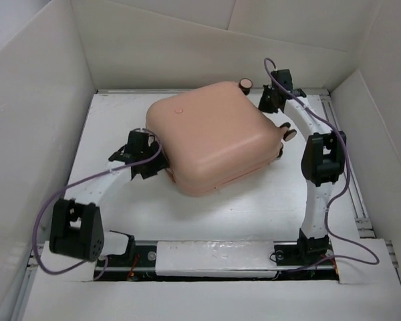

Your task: Pack the luggage

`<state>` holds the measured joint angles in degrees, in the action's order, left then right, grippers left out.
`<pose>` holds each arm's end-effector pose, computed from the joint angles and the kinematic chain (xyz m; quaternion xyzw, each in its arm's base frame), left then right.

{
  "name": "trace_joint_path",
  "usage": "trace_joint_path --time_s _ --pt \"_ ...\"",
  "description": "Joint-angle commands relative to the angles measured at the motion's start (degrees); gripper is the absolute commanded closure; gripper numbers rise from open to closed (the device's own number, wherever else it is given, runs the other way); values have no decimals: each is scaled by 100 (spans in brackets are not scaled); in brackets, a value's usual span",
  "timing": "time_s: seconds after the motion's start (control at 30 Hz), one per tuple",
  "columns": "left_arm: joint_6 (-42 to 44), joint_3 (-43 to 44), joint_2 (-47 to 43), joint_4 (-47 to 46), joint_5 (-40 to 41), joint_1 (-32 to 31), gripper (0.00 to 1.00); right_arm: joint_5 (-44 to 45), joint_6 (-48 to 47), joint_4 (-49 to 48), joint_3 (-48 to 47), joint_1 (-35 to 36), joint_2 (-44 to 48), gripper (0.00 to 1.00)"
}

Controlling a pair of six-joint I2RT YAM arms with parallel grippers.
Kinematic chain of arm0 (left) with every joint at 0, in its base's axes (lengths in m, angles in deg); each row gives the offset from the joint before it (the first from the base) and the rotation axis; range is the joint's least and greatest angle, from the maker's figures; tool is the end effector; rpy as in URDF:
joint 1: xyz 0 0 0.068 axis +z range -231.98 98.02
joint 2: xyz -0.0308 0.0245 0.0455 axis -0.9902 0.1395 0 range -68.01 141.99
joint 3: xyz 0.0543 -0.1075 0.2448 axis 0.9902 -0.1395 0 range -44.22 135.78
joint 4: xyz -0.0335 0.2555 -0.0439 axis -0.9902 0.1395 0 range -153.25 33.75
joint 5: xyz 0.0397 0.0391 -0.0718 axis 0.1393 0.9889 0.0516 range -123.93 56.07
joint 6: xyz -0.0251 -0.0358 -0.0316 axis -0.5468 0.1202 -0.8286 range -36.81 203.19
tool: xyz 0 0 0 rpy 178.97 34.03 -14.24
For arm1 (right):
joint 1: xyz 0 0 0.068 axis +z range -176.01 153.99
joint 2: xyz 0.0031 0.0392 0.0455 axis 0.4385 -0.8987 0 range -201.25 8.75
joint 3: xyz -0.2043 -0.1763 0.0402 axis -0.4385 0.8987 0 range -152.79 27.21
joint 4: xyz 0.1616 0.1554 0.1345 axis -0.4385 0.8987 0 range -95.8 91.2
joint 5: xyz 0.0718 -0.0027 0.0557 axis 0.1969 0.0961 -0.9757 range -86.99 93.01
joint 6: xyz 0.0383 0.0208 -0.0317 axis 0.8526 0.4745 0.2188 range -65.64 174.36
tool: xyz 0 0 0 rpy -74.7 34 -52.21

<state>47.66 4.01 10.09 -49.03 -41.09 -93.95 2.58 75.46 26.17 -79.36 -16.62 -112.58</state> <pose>0.2791 -0.0636 0.2258 -0.1638 0.9046 -0.2094 0.3331 0.4781 0.0792 0.2548 0.0934 0.9249 0.1003 0.3547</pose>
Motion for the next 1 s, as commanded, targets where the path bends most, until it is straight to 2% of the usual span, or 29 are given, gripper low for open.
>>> trace_joint_path --time_s 0.0,0.03,0.07,0.13,0.17,0.23,0.3,0.33,0.37,0.4,0.47,0.5,0.53,0.57,0.6,0.63,0.7,0.77,0.87,0.97 --pt "-297 99 -918 404 -982 -614 45 -2144 482 -298 -1258 758 85 98" --pt "-297 195 -1050 563 -893 -614 45 -2450 482 -44 -2079 758 -81 98" --pt "-245 274 -1287 721 -788 -614 45 -2514 404 498 -2488 697 -361 96" --pt "-183 494 -1499 1142 -524 -614 45 -2411 324 880 -3165 696 -434 92" --pt "-130 573 -1700 1266 -445 -614 45 -2410 246 960 -3169 644 -191 81" --pt "-59 635 -1886 1538 -226 -614 49 -2226 245 742 -2811 591 301 68" --pt "2 697 -2096 1706 -138 -614 52 -2225 245 269 -1880 529 1255 56" --pt "72 618 -2098 1759 -137 -614 53 -2173 193 127 -1494 529 1618 54" --pt "142 548 -2167 1829 -215 -614 55 -2120 114 -5 -594 529 2005 54" --pt "143 486 -2168 1891 -216 -614 57 -2119 26 -354 -45 529 2835 53" --pt "143 180 -2238 1892 -268 -614 61 -2067 -211 -734 1106 747 3710 63" --pt "82 74 -2334 1892 -269 -614 65 -2067 -325 -892 2225 844 4149 68" --pt "81 -32 -2422 1822 -269 -614 67 -1910 -413 -1181 2802 985 5058 78" --pt "29 -207 -2423 1821 -347 -614 67 -1752 -414 -1349 3365 1317 5520 80" --pt "28 -278 -2423 1691 -435 -614 68 -1620 -414 -1447 4388 1494 5951 83" --pt "28 -357 -2423 1603 -523 -614 68 -1619 -466 -1674 4886 1670 6747 84" --pt "28 -585 -2423 1165 -1066 -614 63 -1400 -64 -1755 5696 2108 7402 87" --pt "-103 -735 -2266 830 -1418 -614 56 -1433 349 -1746 6549 2251 8104 93" --pt "-182 -955 -2133 223 -1920 -614 51 -1276 938 -2166 7508 2541 8677 93" --pt "-349 -1017 -2080 -85 -2052 -614 50 -1161 1045 -2554 8009 2717 8733 82"
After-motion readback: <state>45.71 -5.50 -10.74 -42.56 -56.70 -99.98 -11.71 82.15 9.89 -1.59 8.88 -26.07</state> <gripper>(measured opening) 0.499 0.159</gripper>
